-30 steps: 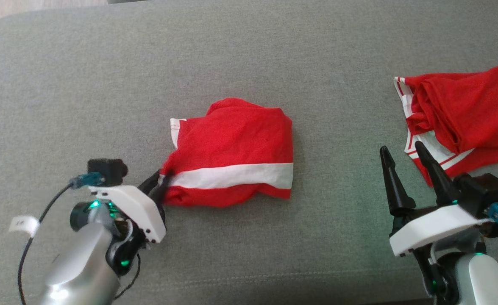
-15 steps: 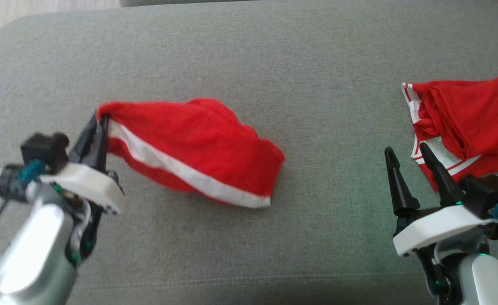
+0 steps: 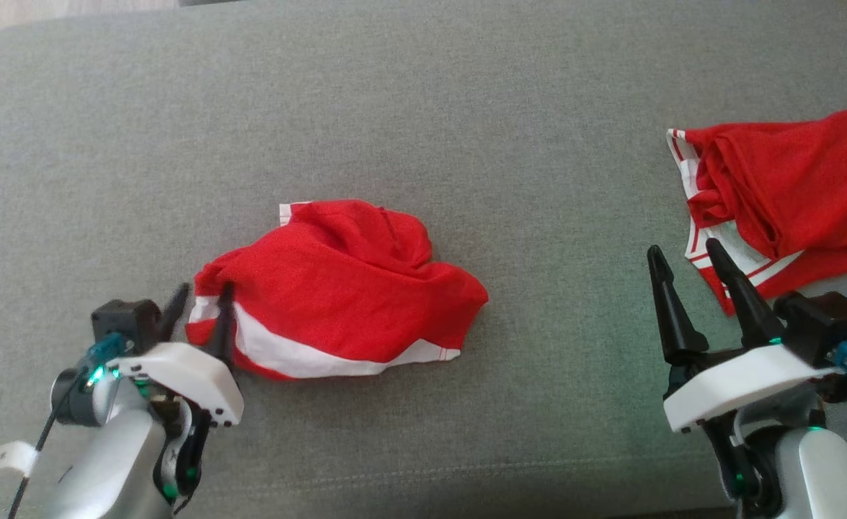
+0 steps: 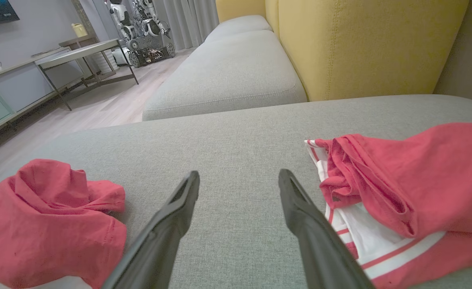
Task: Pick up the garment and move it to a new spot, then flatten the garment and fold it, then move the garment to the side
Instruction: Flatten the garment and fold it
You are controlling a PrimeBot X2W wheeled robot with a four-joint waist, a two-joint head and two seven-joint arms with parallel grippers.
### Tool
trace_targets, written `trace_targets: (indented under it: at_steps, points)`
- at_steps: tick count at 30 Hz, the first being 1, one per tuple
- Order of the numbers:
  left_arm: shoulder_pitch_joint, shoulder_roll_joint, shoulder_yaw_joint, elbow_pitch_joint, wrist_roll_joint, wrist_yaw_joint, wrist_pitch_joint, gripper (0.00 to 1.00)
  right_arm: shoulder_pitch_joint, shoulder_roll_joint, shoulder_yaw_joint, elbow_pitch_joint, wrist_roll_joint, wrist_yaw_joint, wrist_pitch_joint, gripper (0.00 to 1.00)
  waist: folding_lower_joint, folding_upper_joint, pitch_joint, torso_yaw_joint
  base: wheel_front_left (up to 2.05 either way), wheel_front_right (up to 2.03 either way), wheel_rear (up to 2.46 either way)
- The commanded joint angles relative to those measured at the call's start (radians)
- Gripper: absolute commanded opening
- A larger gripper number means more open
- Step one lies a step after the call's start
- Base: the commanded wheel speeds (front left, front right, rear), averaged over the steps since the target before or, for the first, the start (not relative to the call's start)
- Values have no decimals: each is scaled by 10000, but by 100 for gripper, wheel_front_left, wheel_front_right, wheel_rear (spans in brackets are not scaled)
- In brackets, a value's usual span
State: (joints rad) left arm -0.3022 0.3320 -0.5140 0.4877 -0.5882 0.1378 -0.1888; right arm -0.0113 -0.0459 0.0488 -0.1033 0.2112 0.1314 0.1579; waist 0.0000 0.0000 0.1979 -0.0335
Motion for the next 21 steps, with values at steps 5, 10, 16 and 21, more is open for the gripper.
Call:
trace_targets:
  at_steps: [5, 10, 16, 21]
  points:
    - [-321, 217, 841, -382, -243, -161, -532, 100, -215, -43, 54, -334, 64, -7, -167, 100, 0, 0, -249, 138, 0, 0, 0]
    - [111, 381, 1264, -1202, -185, 48, -672, 100, -186, -43, -17, -385, 28, -7, -221, 100, 0, 0, -462, 305, 0, 0, 0]
    - [1033, 782, 1757, -2871, 331, 606, -721, 100, -60, -43, -65, -416, -153, -7, -158, 100, 0, 0, -867, 566, 0, 0, 0]
    - [1964, 1047, 1695, -3956, 642, 992, -671, 100, 144, -43, -36, -430, -294, -7, -35, 100, 0, 0, -1201, 650, 0, 0, 0]
